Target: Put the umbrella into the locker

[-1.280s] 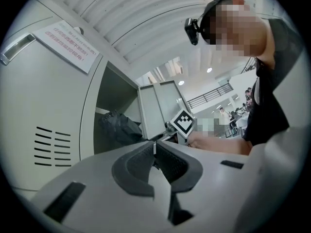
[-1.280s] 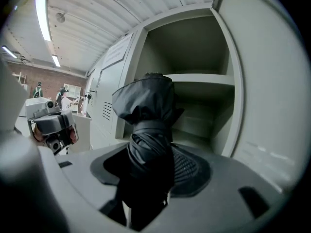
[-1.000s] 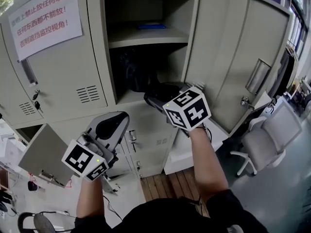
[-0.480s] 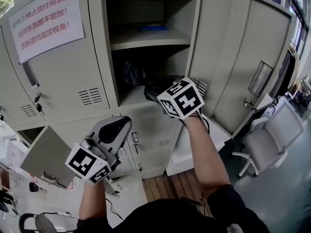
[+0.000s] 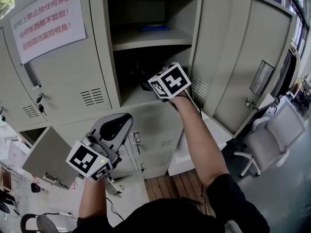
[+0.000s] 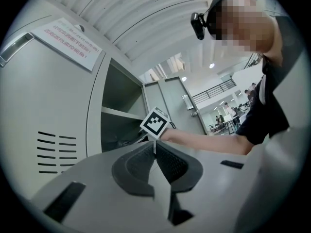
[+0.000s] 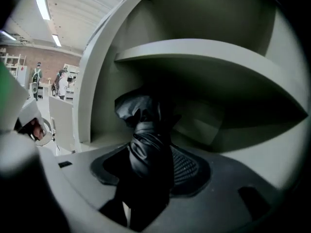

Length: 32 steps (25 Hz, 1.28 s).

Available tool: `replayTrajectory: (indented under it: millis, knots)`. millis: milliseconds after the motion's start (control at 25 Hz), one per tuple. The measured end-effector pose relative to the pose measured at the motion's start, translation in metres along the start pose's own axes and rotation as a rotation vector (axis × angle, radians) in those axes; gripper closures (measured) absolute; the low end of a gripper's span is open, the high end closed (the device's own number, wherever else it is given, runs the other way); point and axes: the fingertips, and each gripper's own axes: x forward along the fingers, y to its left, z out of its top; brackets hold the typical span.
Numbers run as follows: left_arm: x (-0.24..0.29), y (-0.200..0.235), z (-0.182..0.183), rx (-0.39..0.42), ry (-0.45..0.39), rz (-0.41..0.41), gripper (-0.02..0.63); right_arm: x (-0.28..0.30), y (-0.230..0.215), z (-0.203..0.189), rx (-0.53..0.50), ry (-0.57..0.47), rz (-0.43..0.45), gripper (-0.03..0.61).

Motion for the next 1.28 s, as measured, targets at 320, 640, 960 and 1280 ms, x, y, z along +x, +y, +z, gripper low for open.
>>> replayTrajectory:
  millis: [320,640,960,1280]
  knots:
    - [0.006,-0.003,-0.002,0.011,0.007,-0.018,0.586,0.028,-0.007,0.005,-0.027,0.065,-0.004,0.342]
    - [0.014,0.009,-0.009,0.005,0.014,0.016,0.586,0.039,-0.008,-0.003,-0.056,0.109,0.001,0.341]
    - [0.015,0.014,-0.016,-0.014,0.015,0.030,0.586,0.051,-0.007,-0.004,-0.117,0.168,0.006,0.337]
    - [0.010,0.015,-0.018,-0.011,0.024,0.037,0.586,0.063,-0.008,-0.007,-0.177,0.218,0.011,0.330]
